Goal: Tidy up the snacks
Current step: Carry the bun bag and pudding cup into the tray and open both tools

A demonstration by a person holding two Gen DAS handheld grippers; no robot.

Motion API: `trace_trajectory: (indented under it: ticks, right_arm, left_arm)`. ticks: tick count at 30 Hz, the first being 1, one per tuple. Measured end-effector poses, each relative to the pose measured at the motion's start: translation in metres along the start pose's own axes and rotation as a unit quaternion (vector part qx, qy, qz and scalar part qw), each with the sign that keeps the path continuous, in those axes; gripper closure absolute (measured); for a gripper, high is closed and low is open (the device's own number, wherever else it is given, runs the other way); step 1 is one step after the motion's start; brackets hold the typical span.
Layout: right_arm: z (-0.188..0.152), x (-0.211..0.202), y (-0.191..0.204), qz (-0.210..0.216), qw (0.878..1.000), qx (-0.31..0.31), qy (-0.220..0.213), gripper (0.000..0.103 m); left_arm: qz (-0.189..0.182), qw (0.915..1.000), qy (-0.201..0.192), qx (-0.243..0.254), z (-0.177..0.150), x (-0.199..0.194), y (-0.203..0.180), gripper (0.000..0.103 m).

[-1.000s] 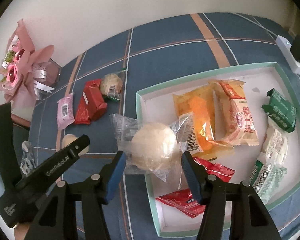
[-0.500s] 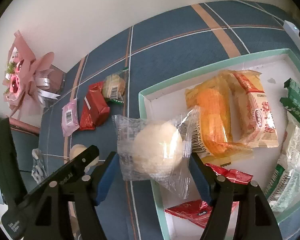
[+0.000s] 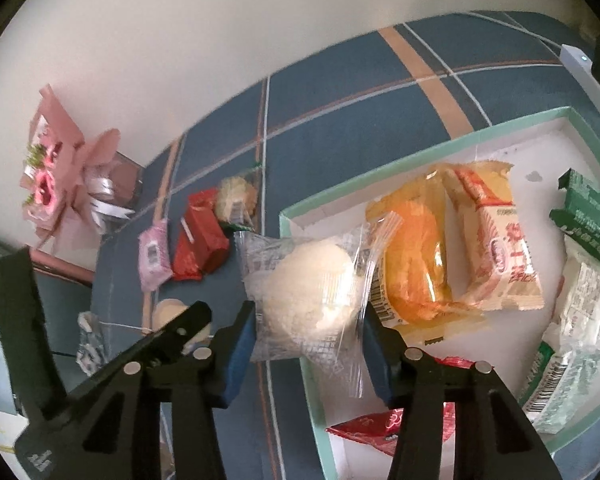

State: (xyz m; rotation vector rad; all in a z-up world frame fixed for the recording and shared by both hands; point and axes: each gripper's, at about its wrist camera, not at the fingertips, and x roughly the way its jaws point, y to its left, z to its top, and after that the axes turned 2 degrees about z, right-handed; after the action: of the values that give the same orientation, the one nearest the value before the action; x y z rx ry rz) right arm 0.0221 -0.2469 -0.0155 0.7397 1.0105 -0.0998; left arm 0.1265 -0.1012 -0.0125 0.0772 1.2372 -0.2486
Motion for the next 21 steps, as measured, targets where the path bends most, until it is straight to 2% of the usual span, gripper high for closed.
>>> trace_trajectory:
  ticks: [7,13,19,21]
  right_arm:
    - [0.013,-0.046,-0.012,0.006,0.999,0.013,-0.044,0.050]
    - [0.022,-0.075,-0.049,-0.044,0.995,0.054,-0.072,0.050]
    - [0.027,-0.089,-0.105,-0.105,0.984,0.116,-0.090,0.050]
    - [0.028,-0.090,-0.120,-0.112,0.981,0.132,-0.090,0.050]
  left_arm:
    - [-0.015,0.9991,-0.022,0.032,0.000,-0.018,-0.030,0.063]
    - [-0.032,0.9965,-0.022,0.074,-0.006,-0.019,-0.066,0.063]
    - [-0.041,0.9923,-0.019,0.115,-0.018,-0.009,-0.102,0.063]
    - [-0.038,0.9917,-0.018,0.121,-0.019,-0.004,-0.108,0.063]
